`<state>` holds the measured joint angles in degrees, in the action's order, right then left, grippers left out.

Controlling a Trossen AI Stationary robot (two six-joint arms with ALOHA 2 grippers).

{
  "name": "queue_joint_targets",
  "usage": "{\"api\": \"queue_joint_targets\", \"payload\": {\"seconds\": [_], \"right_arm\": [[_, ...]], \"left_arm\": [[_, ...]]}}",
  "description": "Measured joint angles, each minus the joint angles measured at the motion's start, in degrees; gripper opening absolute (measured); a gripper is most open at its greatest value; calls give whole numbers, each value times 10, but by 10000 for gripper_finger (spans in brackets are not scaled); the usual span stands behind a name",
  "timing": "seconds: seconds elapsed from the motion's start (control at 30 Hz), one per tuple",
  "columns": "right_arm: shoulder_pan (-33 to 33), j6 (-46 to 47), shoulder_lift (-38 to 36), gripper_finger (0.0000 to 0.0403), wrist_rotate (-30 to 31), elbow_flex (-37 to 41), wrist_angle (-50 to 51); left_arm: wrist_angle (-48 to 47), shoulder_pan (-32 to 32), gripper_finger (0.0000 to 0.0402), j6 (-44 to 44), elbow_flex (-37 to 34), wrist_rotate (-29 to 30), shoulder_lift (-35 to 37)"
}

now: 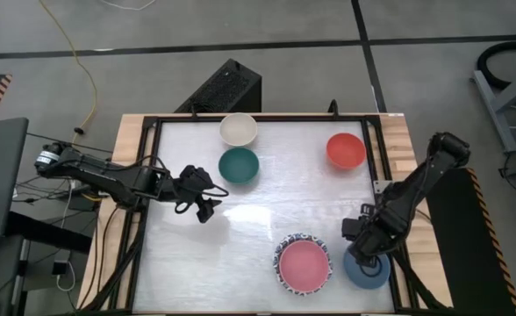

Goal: Nest bowls inside each other
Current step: Stack the blue bowl on top of the pink bowl

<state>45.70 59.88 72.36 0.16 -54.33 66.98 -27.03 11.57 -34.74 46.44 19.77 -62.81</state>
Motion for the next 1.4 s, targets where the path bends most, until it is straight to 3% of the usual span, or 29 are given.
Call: {"api": "queue_joint_targets", "payload": {"seconds": [0.8, 0.93, 1.3, 1.4], "right_arm": [[-5, 51, 1, 224, -2, 108, -138], [-5, 58, 1, 184, -3, 108, -138], [-5, 114, -1, 19, -5, 106, -132], [-7, 178, 0, 15, 1, 106, -125]], "left_arm": [[0, 0, 281, -25, 0, 19, 0], [-1, 0, 281, -26, 0, 21, 0], [-3, 0, 281, -33, 0, 35, -1], [-5, 0, 281, -35, 0, 36, -1]]}}
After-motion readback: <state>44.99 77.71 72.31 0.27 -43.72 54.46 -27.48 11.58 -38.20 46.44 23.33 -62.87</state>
